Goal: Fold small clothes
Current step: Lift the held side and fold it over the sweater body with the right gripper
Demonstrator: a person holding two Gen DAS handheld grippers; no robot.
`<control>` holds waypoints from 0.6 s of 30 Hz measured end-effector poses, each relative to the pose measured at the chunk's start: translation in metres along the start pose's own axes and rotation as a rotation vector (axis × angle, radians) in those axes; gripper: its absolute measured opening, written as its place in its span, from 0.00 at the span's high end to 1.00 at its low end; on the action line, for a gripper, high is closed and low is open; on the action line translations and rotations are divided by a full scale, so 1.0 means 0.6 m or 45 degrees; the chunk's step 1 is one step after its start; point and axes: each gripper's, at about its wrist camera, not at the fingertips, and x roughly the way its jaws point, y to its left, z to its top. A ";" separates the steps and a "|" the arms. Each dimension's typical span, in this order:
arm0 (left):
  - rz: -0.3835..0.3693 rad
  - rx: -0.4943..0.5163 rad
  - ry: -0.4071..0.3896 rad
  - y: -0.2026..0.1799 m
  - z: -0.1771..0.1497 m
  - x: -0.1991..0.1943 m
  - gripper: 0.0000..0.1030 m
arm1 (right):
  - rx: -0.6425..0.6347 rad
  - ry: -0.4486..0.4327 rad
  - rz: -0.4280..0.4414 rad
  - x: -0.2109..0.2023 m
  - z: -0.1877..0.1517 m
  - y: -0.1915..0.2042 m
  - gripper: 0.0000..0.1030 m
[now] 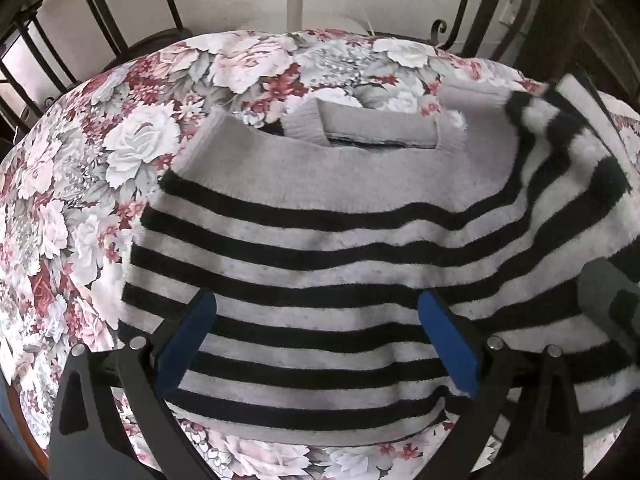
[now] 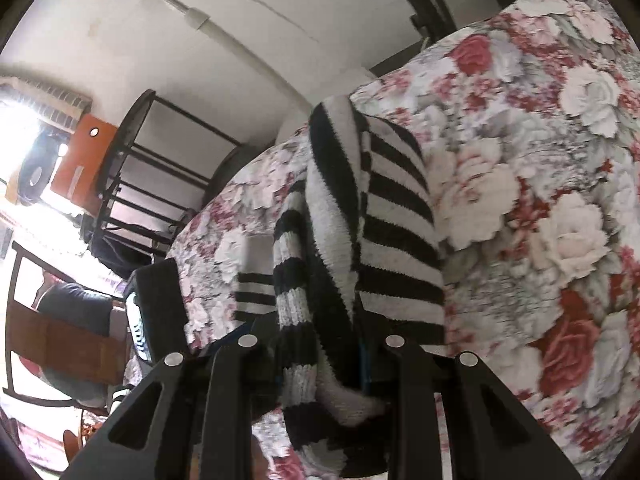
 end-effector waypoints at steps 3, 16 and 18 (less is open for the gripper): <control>0.041 -0.013 -0.026 0.015 0.000 -0.011 0.05 | -0.009 -0.001 0.000 0.011 -0.002 0.022 0.74; 0.155 -0.050 -0.123 0.106 0.003 -0.046 0.05 | -0.068 0.048 0.081 0.056 -0.020 0.105 0.74; 0.160 -0.074 -0.132 0.129 0.001 -0.050 0.05 | -0.084 0.057 0.096 0.067 -0.024 0.125 0.74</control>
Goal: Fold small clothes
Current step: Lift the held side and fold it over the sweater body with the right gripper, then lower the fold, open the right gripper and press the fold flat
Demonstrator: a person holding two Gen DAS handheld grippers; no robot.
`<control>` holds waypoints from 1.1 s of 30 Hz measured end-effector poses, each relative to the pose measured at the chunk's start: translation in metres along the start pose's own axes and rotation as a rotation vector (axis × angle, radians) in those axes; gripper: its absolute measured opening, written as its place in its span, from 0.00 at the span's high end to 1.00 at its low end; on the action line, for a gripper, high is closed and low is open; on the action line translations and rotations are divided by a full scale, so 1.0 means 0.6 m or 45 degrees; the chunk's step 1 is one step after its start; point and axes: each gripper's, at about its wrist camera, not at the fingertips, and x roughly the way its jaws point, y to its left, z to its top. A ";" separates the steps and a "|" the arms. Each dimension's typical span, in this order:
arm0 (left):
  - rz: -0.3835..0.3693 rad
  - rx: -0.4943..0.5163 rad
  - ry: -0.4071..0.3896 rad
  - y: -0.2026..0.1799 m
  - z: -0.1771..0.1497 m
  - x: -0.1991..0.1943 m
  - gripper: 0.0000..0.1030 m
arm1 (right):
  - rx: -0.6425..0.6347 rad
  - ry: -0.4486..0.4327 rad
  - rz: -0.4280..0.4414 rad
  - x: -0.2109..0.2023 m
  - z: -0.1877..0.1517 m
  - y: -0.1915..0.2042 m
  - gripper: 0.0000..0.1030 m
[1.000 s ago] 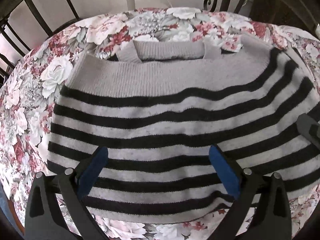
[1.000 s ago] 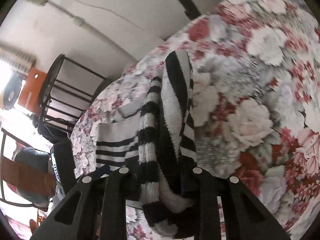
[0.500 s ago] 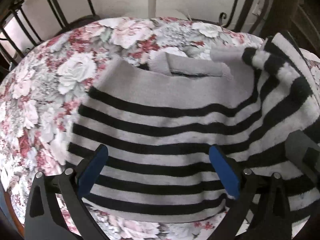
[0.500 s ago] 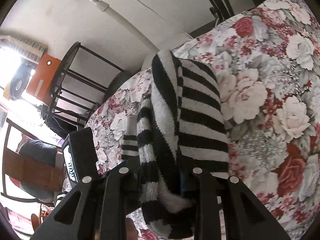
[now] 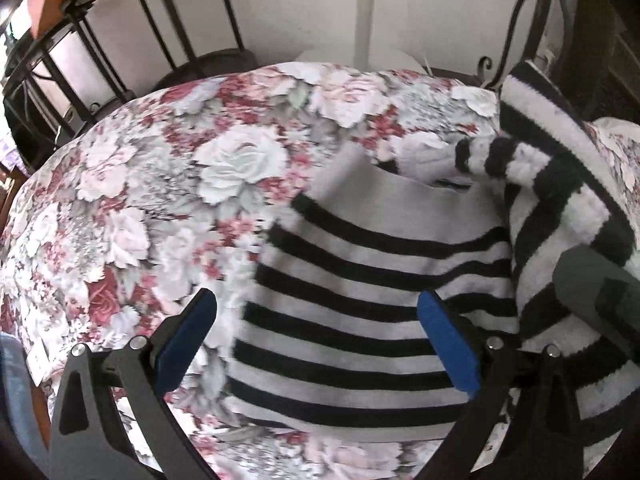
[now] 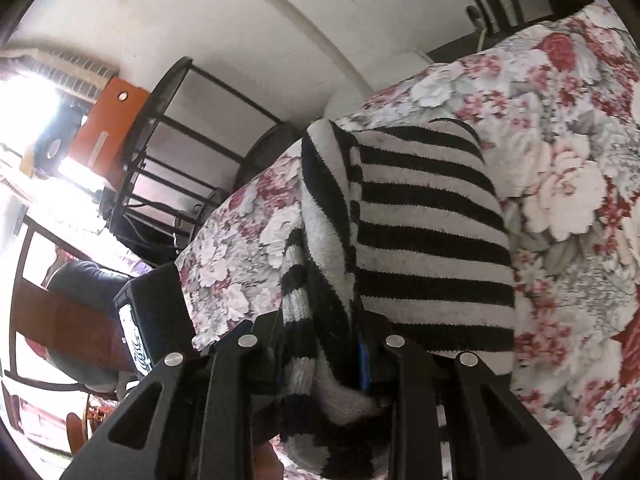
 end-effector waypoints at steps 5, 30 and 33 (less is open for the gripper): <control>0.004 -0.059 0.015 0.054 -0.006 0.008 0.05 | -0.031 0.035 0.025 0.038 -0.008 0.036 0.74; 0.191 -0.188 0.282 0.230 -0.067 0.098 0.05 | -0.088 0.305 0.026 0.225 -0.084 0.070 0.41; 0.191 -0.236 0.235 0.251 -0.059 0.069 0.05 | -0.059 0.301 0.102 0.209 -0.077 0.075 0.41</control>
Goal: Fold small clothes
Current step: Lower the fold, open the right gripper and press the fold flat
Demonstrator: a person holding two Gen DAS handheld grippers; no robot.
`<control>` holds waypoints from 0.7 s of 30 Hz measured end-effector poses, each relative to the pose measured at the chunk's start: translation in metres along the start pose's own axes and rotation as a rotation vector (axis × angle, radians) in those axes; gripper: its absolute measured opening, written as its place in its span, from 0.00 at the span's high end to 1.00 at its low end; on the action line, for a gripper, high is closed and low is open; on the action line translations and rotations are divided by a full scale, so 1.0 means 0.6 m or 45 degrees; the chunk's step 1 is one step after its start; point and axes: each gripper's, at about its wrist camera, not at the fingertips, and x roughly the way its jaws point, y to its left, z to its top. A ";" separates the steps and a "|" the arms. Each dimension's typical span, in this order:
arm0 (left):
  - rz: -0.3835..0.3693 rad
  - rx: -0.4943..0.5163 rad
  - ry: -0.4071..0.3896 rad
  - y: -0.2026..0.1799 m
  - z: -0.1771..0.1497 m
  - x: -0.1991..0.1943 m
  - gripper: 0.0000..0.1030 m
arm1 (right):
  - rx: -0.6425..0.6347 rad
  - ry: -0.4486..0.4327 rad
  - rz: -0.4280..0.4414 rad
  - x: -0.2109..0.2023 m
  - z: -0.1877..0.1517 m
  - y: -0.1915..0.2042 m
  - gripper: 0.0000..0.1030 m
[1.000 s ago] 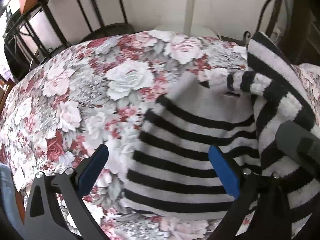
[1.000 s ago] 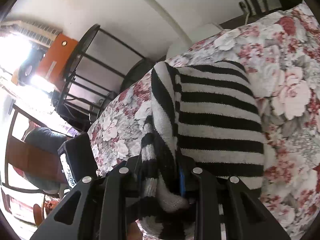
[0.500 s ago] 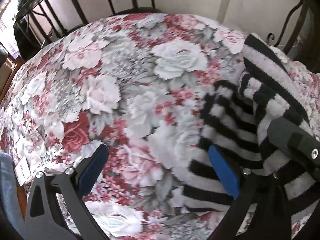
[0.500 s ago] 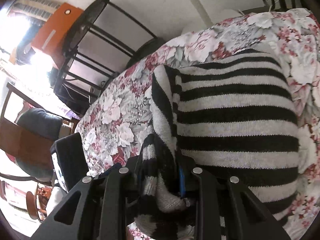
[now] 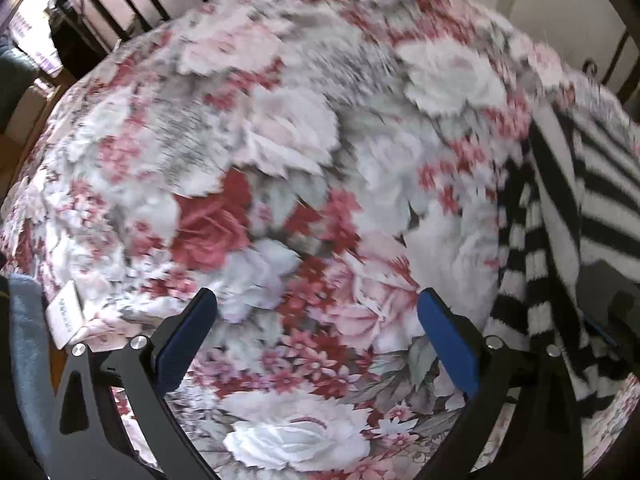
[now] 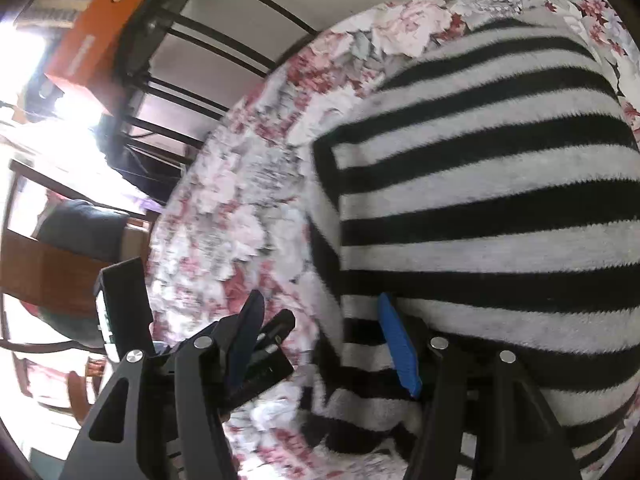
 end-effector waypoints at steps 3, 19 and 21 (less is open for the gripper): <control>-0.062 -0.057 -0.065 0.011 0.007 -0.039 0.05 | -0.031 -0.047 0.034 -0.036 0.004 0.014 0.43; 0.011 0.394 -0.175 -0.167 -0.066 -0.040 0.04 | -0.030 -0.113 -0.242 -0.151 -0.012 -0.100 0.70; -0.055 0.342 -0.138 -0.150 -0.061 -0.019 0.04 | -0.028 -0.073 -0.281 -0.131 -0.012 -0.126 0.82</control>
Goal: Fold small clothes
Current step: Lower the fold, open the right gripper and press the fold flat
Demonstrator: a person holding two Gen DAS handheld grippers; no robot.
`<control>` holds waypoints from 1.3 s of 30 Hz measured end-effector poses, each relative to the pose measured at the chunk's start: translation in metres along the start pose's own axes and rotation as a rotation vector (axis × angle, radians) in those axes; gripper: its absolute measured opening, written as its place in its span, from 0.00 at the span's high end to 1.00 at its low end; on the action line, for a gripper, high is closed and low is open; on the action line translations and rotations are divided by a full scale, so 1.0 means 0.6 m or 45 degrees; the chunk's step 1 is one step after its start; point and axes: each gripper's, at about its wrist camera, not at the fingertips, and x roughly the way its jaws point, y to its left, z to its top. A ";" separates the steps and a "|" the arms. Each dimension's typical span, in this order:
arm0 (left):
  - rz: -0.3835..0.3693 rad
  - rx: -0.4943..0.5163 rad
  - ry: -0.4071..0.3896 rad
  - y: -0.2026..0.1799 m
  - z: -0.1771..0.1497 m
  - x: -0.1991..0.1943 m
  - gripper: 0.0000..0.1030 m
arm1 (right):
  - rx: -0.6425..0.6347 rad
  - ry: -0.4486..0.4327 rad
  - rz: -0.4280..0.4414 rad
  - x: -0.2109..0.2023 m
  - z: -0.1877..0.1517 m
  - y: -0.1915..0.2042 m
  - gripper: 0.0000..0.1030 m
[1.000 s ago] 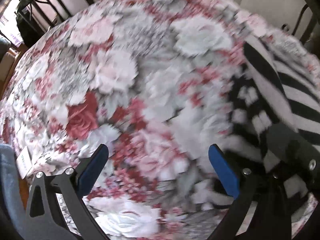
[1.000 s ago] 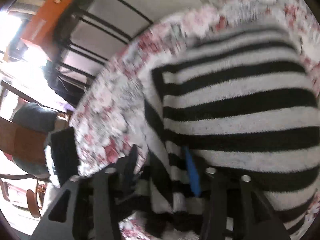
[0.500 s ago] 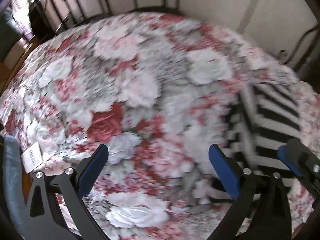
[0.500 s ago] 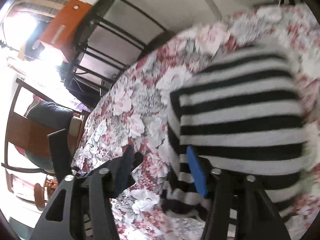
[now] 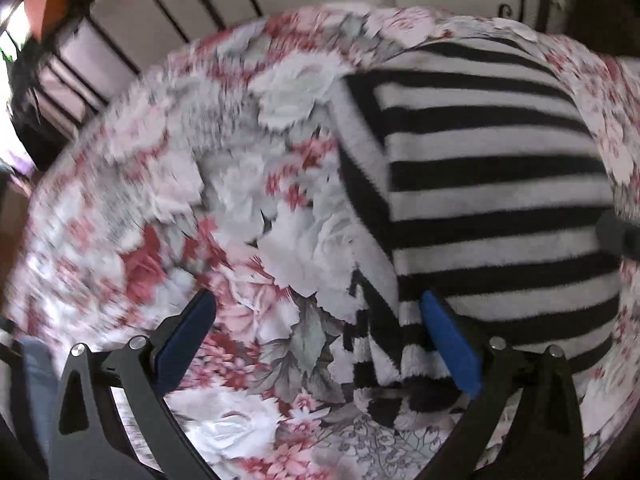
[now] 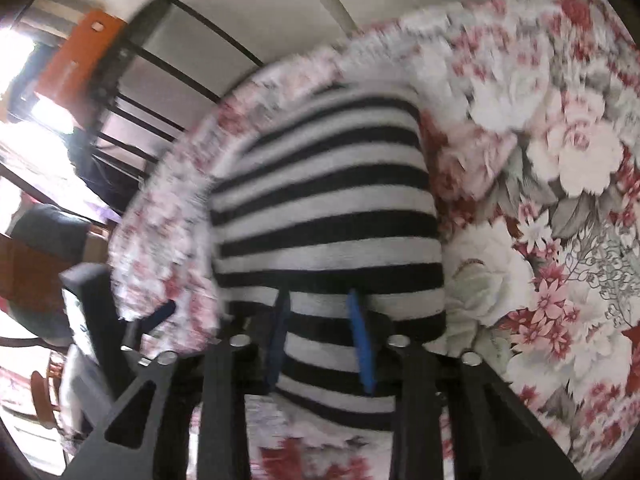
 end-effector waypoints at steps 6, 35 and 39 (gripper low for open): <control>-0.043 -0.103 0.010 0.016 -0.002 0.049 0.04 | 0.153 0.066 0.095 0.032 0.015 -0.057 1.00; -0.119 -0.246 0.016 0.048 0.073 0.008 0.04 | 0.005 -0.067 -0.012 -0.009 0.096 0.014 0.57; -0.135 -0.202 -0.028 0.051 0.058 -0.033 0.04 | -0.092 -0.054 -0.009 -0.044 0.066 0.045 0.57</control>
